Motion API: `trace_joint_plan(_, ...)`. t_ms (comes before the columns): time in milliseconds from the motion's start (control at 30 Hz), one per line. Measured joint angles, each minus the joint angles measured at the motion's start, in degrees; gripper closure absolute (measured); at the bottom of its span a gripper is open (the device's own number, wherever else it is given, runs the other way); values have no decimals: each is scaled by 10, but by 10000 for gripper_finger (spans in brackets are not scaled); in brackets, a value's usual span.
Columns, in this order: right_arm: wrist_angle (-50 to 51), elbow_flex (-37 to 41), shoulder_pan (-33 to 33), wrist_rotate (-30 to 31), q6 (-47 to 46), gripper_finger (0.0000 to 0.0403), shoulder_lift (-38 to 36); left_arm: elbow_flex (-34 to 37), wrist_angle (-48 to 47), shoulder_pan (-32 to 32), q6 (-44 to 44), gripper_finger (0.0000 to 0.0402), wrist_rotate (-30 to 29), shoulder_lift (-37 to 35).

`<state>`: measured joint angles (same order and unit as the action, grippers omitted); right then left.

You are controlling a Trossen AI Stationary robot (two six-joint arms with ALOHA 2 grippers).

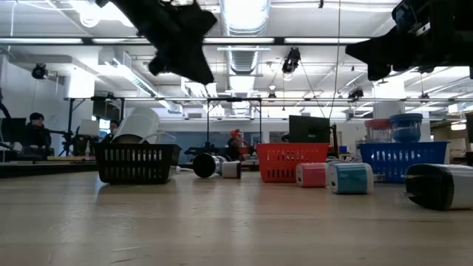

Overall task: Pick & Place Office items
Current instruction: Put the blue hourglass into the blue bin

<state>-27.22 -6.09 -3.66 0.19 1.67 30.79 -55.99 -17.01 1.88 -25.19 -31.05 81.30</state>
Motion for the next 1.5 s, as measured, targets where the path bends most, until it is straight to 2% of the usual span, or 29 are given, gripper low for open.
trace_joint_plan(133, 0, 0, 0, 0, 0, 394, 2, -40, -23, -12, -1, 278, 34, 72)
trace_joint_plan(300, 4, 0, 0, -1, -2, 394, 2, -102, -136, -28, -36, 206, 56, 146)
trace_joint_plan(467, 5, 0, 0, -2, 0, 394, 2, -150, -175, -33, -40, 139, 60, 205)
trace_joint_plan(600, 4, 0, 0, -2, -2, 394, 2, -176, -211, -45, -35, 106, 62, 245)
trace_joint_plan(733, 4, 0, 0, -2, -2, 394, 2, -179, -226, -57, -34, 93, 66, 265)
trace_joint_plan(1167, 4, 0, 0, -2, -2, 394, 2, -178, -225, -100, -21, 98, 115, 285)
trace_joint_plan(1500, 6, 0, 0, -2, 0, 394, 2, -178, -232, -118, 3, 99, 101, 301)
